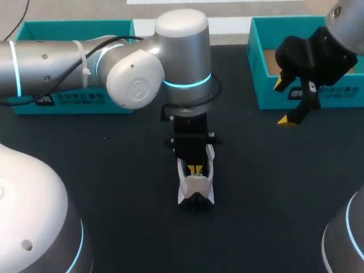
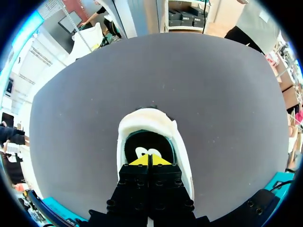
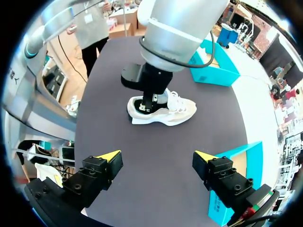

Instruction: Take the shoe out of the shoebox, open the shoe tongue, remove and reinsert the insole, then place the shoe into the shoebox

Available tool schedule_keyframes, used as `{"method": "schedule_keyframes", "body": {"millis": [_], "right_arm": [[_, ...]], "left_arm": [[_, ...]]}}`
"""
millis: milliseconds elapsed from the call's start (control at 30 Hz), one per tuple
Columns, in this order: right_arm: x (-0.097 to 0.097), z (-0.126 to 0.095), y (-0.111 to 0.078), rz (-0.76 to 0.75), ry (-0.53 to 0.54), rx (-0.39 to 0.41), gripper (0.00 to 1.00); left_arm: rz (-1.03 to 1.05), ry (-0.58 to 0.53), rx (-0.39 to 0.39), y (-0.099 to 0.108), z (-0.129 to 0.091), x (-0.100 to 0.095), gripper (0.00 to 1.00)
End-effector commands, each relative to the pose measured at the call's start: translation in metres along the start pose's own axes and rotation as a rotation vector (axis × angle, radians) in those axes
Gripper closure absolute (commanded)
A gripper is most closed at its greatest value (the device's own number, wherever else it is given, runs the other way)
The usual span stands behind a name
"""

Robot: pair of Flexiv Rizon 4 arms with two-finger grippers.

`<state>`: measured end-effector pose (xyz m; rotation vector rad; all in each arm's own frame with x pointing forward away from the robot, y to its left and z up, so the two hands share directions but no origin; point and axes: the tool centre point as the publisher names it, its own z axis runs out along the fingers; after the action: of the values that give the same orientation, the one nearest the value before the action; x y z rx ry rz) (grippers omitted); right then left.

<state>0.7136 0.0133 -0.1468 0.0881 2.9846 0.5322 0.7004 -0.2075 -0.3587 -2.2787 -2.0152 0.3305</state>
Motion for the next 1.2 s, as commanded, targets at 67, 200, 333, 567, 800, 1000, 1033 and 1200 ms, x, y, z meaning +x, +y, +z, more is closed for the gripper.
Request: {"method": "schedule_keyframes", "body": {"millis": [67, 200, 333, 567, 800, 1000, 1033, 1200], "right_arm": [[-0.002, 0.001, 0.002, 0.001, 0.003, 0.006, 0.0], [-0.002, 0.001, 0.002, 0.001, 0.003, 0.006, 0.0], [-0.002, 0.001, 0.002, 0.001, 0.003, 0.006, 0.0], [-0.002, 0.001, 0.002, 0.001, 0.003, 0.006, 0.0], [-0.002, 0.001, 0.002, 0.001, 0.003, 0.006, 0.0], [-0.002, 0.001, 0.002, 0.001, 0.003, 0.006, 0.0], [-0.002, 0.001, 0.002, 0.001, 0.003, 0.006, 0.0], [-0.002, 0.001, 0.002, 0.001, 0.003, 0.006, 0.0]], "left_arm": [[-0.017, 0.018, 0.007, 0.006, 0.025, -0.007, 1.0], [-0.054, 0.054, -0.013, 0.014, 0.037, -0.001, 1.0], [-0.077, 0.049, -0.014, 0.019, 0.031, 0.007, 1.0], [-0.032, -0.013, -0.017, 0.003, 0.01, 0.002, 1.0], [0.01, -0.014, 0.009, -0.009, 0.022, -0.011, 1.0], [0.01, 0.015, 0.026, -0.009, 0.04, -0.013, 1.0], [0.004, 0.023, 0.026, -0.007, 0.044, -0.013, 1.0], [-0.02, 0.053, 0.02, 0.0, 0.056, -0.009, 1.0]]}}
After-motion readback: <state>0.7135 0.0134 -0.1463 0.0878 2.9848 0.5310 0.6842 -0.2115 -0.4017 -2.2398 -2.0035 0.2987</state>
